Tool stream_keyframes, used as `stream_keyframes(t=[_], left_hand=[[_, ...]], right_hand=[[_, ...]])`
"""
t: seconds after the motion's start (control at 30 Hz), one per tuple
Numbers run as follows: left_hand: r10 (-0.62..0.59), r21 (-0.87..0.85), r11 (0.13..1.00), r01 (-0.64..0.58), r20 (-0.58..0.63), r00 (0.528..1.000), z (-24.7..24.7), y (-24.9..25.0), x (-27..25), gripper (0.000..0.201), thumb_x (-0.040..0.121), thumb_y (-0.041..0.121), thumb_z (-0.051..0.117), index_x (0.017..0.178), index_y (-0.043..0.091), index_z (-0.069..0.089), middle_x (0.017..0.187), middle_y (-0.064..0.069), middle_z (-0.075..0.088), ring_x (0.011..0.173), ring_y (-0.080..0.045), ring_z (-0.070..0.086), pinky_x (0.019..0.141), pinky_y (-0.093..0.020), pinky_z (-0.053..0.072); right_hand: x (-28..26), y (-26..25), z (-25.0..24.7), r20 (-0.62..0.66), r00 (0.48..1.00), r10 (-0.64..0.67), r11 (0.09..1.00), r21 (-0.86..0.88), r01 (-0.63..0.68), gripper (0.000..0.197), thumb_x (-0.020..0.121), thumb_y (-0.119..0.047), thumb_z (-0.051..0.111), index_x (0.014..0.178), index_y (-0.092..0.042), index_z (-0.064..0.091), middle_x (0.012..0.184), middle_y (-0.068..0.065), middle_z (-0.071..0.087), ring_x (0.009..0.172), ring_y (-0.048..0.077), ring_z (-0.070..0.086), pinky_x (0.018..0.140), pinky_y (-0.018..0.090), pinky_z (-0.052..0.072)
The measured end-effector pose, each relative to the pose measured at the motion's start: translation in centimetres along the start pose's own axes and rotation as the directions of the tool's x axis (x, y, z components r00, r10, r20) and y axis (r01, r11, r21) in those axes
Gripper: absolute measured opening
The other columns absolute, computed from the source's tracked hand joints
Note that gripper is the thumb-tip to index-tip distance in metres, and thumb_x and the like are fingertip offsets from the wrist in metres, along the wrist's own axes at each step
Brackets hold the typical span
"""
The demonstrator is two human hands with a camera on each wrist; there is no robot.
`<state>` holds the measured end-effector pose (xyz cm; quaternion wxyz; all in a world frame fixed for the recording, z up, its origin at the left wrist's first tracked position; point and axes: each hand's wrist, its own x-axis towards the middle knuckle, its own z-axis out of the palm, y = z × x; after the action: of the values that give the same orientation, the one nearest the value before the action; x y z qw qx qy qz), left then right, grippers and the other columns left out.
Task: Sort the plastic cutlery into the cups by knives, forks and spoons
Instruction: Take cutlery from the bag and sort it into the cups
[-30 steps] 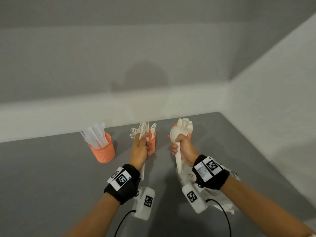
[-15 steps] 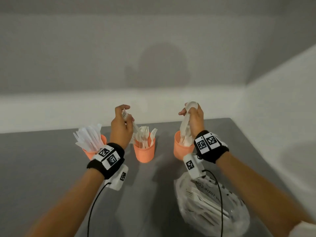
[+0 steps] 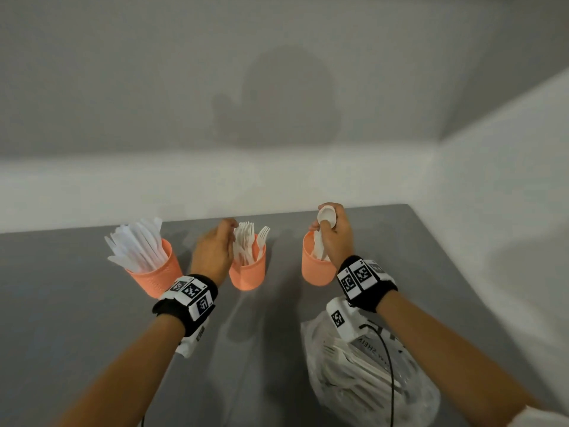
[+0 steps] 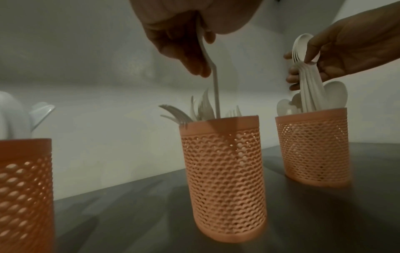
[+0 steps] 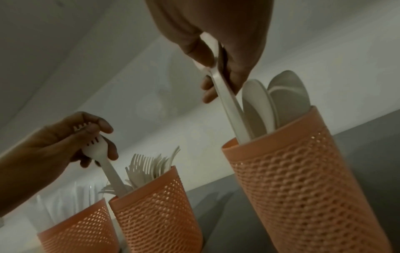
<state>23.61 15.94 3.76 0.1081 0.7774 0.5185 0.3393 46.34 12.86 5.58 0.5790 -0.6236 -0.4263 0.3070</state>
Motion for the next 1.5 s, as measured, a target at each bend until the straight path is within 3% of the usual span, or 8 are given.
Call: stream_keyframes(t=[0.3, 0.47, 0.63, 0.93, 1.07, 1.2, 1.3, 1.5], left_hand=[[-0.086, 0.275, 0.961, 0.037, 0.171, 0.982, 2.4, -1.0, 0.1, 0.059, 0.085, 0.025, 0.023, 0.138, 0.008, 0.041, 0.148, -0.014, 0.037, 0.138, -0.03, 0.032, 0.113, -0.048, 0.02], [-0.092, 0.211, 0.976, 0.043, 0.229, 0.969, 2.4, 0.1, 0.6, 0.081, 0.075, 0.038, 0.0, 0.148, 0.005, 0.015, 0.157, -0.011, 0.013, 0.145, -0.026, 0.015, 0.119, -0.042, 0.015], [-0.132, 0.253, 0.965, 0.067, 0.251, 0.959, 3.5, 0.4, 0.2, 0.058, 0.097, 0.032, 0.025, 0.146, 0.001, 0.021, 0.157, -0.014, 0.012, 0.142, -0.03, 0.023, 0.118, -0.044, 0.013], [-0.206, 0.279, 0.951, 0.132, 0.256, 0.945, 3.1, 2.6, 0.6, 0.07, 0.096, 0.051, 0.025, 0.149, 0.011, 0.002, 0.158, -0.015, 0.001, 0.146, -0.027, 0.002, 0.116, -0.053, 0.003], [-0.014, -0.004, 1.0, 0.015, 0.077, 0.997, 1.9, 5.1, -0.1, 0.06, 0.097, 0.034, 0.04, 0.147, 0.009, 0.017, 0.154, -0.018, 0.017, 0.143, -0.031, 0.017, 0.116, -0.043, 0.016], [0.103, -0.41, 0.909, -0.074, 0.049, 0.994, 1.3, 8.5, -2.2, 0.026, 0.09, 0.008, 0.05, 0.115, 0.007, 0.054, 0.111, -0.006, 0.058, 0.098, -0.018, 0.056, 0.09, -0.035, 0.045], [0.157, -0.485, 0.874, -0.011, 0.26, 0.953, 2.0, 10.5, -4.9, 0.018, 0.088, 0.003, 0.054, 0.082, 0.019, 0.058, 0.083, 0.005, 0.061, 0.072, 0.004, 0.055, 0.071, -0.018, 0.044], [0.093, -0.247, 0.964, 0.095, 0.655, 0.75, 5.6, 11.4, -10.6, 0.026, 0.084, 0.02, 0.063, 0.11, 0.016, 0.064, 0.118, -0.006, 0.044, 0.113, -0.022, 0.048, 0.101, -0.026, 0.034]], right_hand=[[-0.2, 0.7, 0.0, 0.141, 0.973, -0.184, 0.689, -0.687, 0.23, 0.04, 0.08, 0.006, 0.049, 0.116, -0.005, 0.063, 0.12, 0.016, 0.056, 0.11, 0.033, 0.053, 0.093, 0.034, 0.037], [0.1, 0.5, 0.7, 0.246, 0.968, -0.046, 0.412, -0.878, 0.243, 0.055, 0.092, -0.006, 0.035, 0.146, -0.009, 0.023, 0.156, 0.01, 0.019, 0.146, 0.024, 0.009, 0.117, 0.039, 0.004], [-0.5, 1.9, 1.5, 0.251, 0.963, 0.102, 0.277, -0.936, 0.215, 0.059, 0.098, -0.026, 0.027, 0.147, 0.0, 0.009, 0.158, 0.017, 0.005, 0.146, 0.028, 0.004, 0.118, 0.042, 0.0], [-0.9, -0.7, 0.0, 0.281, 0.942, 0.181, 0.451, -0.875, 0.174, 0.07, 0.096, -0.055, 0.021, 0.15, -0.02, -0.005, 0.158, 0.012, -0.008, 0.146, 0.026, -0.011, 0.113, 0.054, -0.011], [-2.5, -3.7, -1.7, 0.339, 0.927, 0.162, 0.519, -0.828, 0.212, 0.059, 0.095, -0.047, 0.037, 0.145, -0.016, 0.03, 0.154, 0.013, 0.025, 0.145, 0.026, 0.017, 0.117, 0.045, 0.009], [-6.5, -5.4, -4.3, 0.425, 0.895, 0.138, 0.717, -0.666, 0.205, 0.013, 0.087, -0.018, 0.054, 0.084, -0.015, 0.067, 0.085, 0.005, 0.061, 0.085, 0.022, 0.059, 0.081, 0.031, 0.046], [-10.3, -3.5, -6.1, 0.495, 0.748, 0.443, 0.565, -0.801, 0.195, 0.015, 0.082, -0.01, 0.056, 0.083, -0.001, 0.069, 0.066, 0.006, 0.064, 0.048, 0.006, 0.057, 0.064, 0.026, 0.048], [-15.6, 2.9, -8.7, 0.379, 0.707, 0.597, 0.268, -0.925, 0.27, 0.067, 0.079, -0.02, 0.069, 0.138, -0.013, 0.039, 0.135, 0.005, 0.049, 0.126, 0.025, 0.046, 0.103, 0.034, 0.038]])
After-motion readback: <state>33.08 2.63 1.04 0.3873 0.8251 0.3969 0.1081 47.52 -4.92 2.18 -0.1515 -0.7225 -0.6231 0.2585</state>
